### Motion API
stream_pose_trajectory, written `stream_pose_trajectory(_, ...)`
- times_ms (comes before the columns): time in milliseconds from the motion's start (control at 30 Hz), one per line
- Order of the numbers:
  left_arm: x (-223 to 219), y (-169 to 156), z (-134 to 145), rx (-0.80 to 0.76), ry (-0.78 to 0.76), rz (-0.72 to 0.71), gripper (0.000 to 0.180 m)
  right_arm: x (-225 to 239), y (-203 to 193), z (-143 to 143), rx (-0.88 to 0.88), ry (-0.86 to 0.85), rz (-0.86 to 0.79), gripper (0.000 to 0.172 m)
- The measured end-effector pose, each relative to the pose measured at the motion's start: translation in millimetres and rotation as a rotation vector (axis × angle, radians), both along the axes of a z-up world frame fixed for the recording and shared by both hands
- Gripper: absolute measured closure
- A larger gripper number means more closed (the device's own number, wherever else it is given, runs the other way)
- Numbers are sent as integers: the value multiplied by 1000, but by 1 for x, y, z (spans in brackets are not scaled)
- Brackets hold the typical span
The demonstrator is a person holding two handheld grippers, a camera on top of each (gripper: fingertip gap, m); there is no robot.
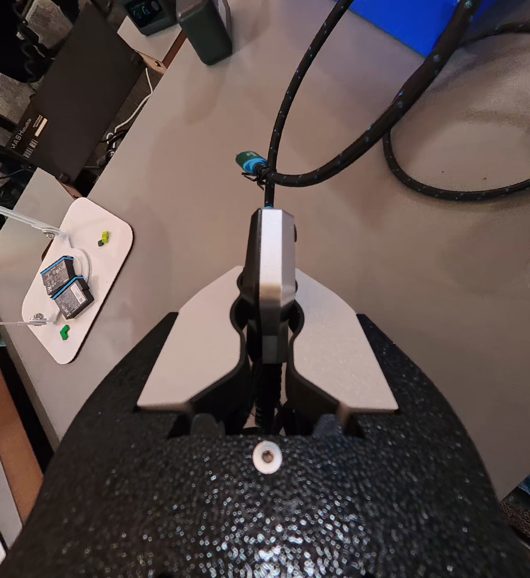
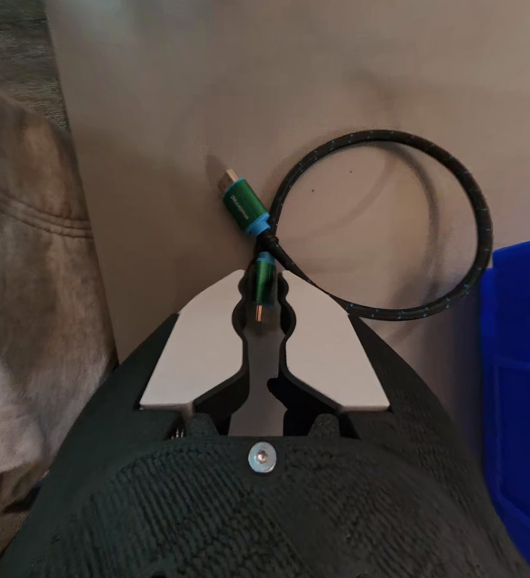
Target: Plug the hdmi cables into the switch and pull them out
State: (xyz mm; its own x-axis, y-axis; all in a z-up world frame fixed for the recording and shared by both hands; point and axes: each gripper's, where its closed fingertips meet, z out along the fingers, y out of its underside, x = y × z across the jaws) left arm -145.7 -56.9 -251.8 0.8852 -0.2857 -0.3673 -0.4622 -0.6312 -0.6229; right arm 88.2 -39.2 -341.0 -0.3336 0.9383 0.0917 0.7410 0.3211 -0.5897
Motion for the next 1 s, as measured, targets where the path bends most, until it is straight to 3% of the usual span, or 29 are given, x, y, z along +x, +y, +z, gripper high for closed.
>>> stream_pose_trajectory(133,3,-1,0,5,-8,-11,158,9,-10,23,-73,-30,197,129)
stream_pose_trajectory(233,5,-1,-2,6,-11,-19,158,-8,-18,38,-148,24,326,126)
stream_pose_trajectory(433,12,-2,0,13,-26,-35,158,-27,-30,20,-295,-170,547,131)
stream_pose_trajectory(567,14,-3,1,19,-35,-38,158,-23,-27,-3,-252,-335,648,140)
stream_pose_trajectory(733,14,-2,-2,16,-42,-43,158,-24,-25,-9,-237,-398,673,159)
stream_pose_trajectory(900,12,-1,-1,44,-33,-38,158,-29,-17,-1,-108,-269,661,159)
stream_pose_trajectory(1000,11,2,6,96,-25,-30,158,-37,-10,32,-14,-58,599,160)
